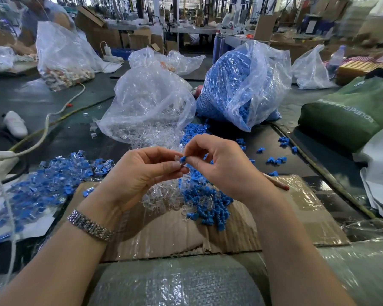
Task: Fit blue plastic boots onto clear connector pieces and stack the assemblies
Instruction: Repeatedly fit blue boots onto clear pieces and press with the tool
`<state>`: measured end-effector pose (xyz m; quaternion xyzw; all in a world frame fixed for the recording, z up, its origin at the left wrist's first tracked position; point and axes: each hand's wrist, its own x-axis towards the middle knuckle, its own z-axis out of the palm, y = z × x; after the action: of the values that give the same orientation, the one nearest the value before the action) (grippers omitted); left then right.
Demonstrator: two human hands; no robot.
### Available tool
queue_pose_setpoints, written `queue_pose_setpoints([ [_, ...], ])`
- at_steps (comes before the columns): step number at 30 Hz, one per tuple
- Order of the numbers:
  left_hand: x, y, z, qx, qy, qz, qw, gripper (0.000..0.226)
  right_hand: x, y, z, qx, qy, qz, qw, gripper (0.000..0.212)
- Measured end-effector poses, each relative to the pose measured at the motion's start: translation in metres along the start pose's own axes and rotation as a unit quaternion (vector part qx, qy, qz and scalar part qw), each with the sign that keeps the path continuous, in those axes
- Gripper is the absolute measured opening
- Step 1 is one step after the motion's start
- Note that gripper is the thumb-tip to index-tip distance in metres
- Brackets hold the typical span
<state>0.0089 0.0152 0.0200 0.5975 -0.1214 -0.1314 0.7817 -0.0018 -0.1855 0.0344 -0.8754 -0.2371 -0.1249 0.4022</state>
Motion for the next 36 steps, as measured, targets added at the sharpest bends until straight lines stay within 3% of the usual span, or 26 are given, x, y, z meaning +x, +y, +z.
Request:
queue_pose_setpoints([
  [11,0.001,-0.002,-0.001,0.018,0.004,0.011,1.0,0.021,-0.001,-0.005,-0.002,-0.012,-0.007,0.018,1.0,0.009],
  [14,0.003,-0.004,-0.005,0.003,0.012,0.01,1.0,0.02,-0.001,0.004,-0.015,-0.062,0.042,0.089,0.993,0.017],
  [16,0.004,-0.005,-0.007,-0.013,0.017,0.008,1.0,0.019,-0.003,0.019,-0.026,-0.186,0.041,0.216,0.957,0.036],
  [19,0.005,-0.005,-0.009,-0.033,0.02,0.003,0.999,0.018,-0.008,0.034,-0.034,-0.304,-0.07,0.41,0.857,0.058],
  [21,0.006,-0.004,-0.01,-0.043,0.022,0.001,0.999,0.018,-0.009,0.039,-0.033,-0.321,-0.091,0.429,0.839,0.051],
  [25,0.006,-0.003,-0.012,-0.046,0.035,0.001,0.998,0.025,-0.007,0.044,-0.029,-0.323,-0.08,0.415,0.847,0.035],
  [31,0.008,-0.004,-0.016,-0.057,0.073,0.001,0.996,0.024,-0.004,0.039,-0.036,-0.219,0.021,0.402,0.889,0.031],
  [34,0.009,-0.004,-0.018,-0.054,0.083,-0.003,0.995,0.028,-0.004,0.028,-0.042,0.015,0.045,0.367,0.929,0.03],
  [36,0.009,-0.003,-0.017,-0.056,0.079,-0.003,0.995,0.029,-0.005,0.015,-0.041,0.17,-0.025,0.343,0.924,0.027],
])
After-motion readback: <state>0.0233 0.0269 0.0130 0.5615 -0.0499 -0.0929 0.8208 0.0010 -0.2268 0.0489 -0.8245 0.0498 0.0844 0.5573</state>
